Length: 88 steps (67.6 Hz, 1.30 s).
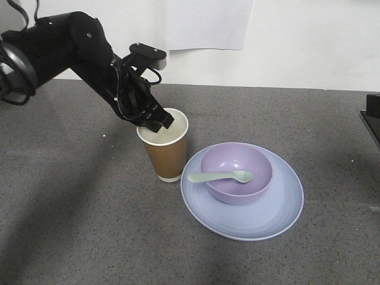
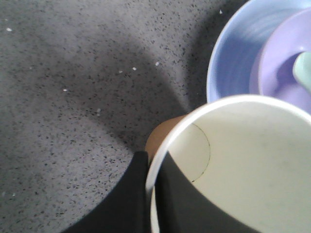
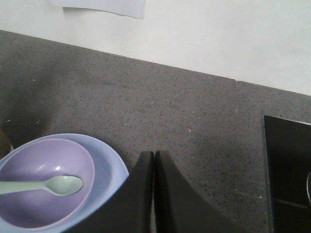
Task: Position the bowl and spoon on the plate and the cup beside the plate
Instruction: 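Grasp the brown paper cup rim with the left gripper and slide it beside the plate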
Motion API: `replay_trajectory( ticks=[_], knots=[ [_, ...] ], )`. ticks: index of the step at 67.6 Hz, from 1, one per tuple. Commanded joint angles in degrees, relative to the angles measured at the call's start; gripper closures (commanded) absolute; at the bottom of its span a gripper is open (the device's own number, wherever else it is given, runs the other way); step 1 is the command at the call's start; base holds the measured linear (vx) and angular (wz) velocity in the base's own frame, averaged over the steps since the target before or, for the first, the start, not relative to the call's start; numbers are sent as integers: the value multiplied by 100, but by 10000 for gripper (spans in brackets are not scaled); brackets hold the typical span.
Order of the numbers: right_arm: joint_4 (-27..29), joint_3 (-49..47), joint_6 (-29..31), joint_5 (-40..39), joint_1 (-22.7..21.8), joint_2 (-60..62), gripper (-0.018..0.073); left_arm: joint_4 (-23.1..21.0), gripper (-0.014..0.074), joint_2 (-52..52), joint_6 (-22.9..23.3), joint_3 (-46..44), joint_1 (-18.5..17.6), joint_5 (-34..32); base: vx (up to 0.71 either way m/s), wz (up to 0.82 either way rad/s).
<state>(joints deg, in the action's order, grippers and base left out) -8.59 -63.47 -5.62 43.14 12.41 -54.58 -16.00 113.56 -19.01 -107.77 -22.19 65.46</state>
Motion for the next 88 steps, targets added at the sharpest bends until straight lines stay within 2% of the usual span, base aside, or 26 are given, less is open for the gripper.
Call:
replay_trajectory(
  ticks=[1, 22, 32, 46, 53, 88],
  knots=[
    [-61, -162, 26, -348, -5, 29, 565, -82, 591, -294, 17, -181, -63, -220, 0, 0],
    [-61, -162, 26, -380, -5, 29, 565, 62, 536, -294, 12, -181, -84, -309, 0, 0],
    [-61, -162, 26, -386, -5, 29, 565, 75, 459, -294, 12, -181, -84, -309, 0, 0],
    [-61, -162, 26, -379, -5, 29, 562, 75, 306, -294, 54, -181, -84, -246, 0, 0],
    [-61, -162, 26, -360, -5, 29, 562, 69, 262, -294, 54, -181, -84, -222, 0, 0],
    [-61, -162, 26, -348, -5, 29, 562, 80, 264, -481, 52, -977, -84, -36, 0, 0]
  ],
)
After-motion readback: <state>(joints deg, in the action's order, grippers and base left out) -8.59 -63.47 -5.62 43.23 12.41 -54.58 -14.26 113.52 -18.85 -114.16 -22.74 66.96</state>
